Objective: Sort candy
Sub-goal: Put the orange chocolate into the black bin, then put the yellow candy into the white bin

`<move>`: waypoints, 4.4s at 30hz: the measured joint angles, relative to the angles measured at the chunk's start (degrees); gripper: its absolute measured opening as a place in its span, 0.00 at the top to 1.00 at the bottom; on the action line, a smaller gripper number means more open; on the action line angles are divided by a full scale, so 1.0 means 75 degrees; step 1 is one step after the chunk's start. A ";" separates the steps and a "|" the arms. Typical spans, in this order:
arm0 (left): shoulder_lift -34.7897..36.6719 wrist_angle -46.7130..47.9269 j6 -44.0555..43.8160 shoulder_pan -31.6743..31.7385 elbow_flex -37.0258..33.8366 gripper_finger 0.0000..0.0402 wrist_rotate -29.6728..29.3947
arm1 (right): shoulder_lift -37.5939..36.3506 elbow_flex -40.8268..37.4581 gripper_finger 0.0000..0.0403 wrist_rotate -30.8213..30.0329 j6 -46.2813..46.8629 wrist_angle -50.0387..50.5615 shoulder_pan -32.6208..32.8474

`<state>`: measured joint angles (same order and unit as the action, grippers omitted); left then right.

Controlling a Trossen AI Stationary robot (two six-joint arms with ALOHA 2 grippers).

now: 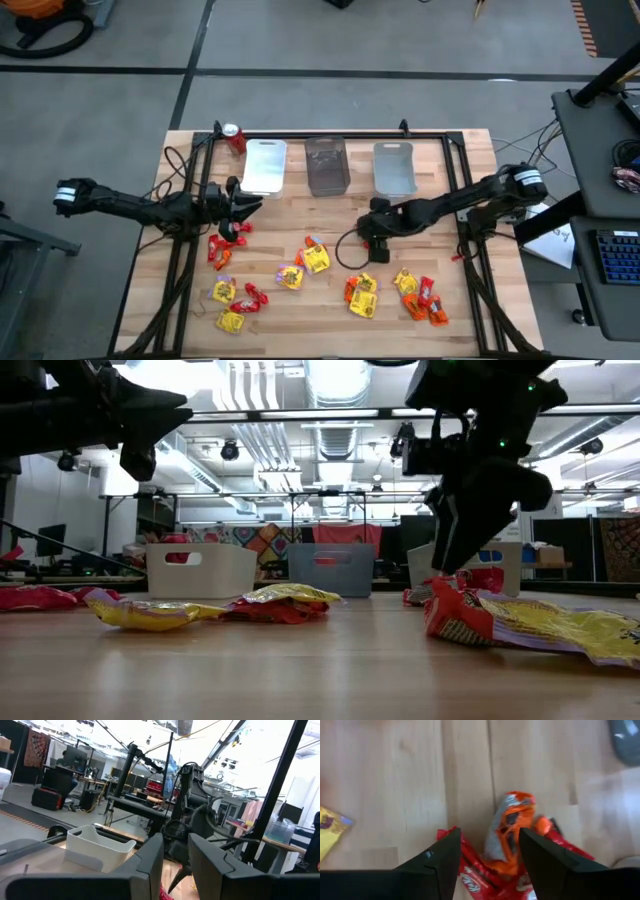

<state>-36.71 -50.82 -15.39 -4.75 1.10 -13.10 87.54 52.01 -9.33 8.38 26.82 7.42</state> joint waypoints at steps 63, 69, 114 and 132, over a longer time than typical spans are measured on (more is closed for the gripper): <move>-0.0698 -0.0080 -0.0931 -0.0012 0.0000 0.81 -0.0184 | 0.0632 0.0114 0.92 -0.0128 -0.1745 -0.6663 -0.3934; -0.0755 -0.0081 -0.0872 -0.0009 0.0000 0.81 -0.0187 | 0.0938 0.0114 0.81 0.0049 -0.1484 -0.6659 -0.3943; -0.6155 0.4745 0.0952 -0.2012 0.4287 0.61 0.0958 | -0.2558 0.0114 0.65 0.0631 0.0831 -0.0978 0.0872; -0.8862 0.4297 0.2900 -0.2224 0.5509 0.33 -0.0335 | -0.2558 0.0111 0.65 0.0625 0.1143 -0.0248 0.0933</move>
<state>-103.18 -18.59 6.36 -21.43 42.42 -15.62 68.36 52.84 -4.64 16.95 24.96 14.41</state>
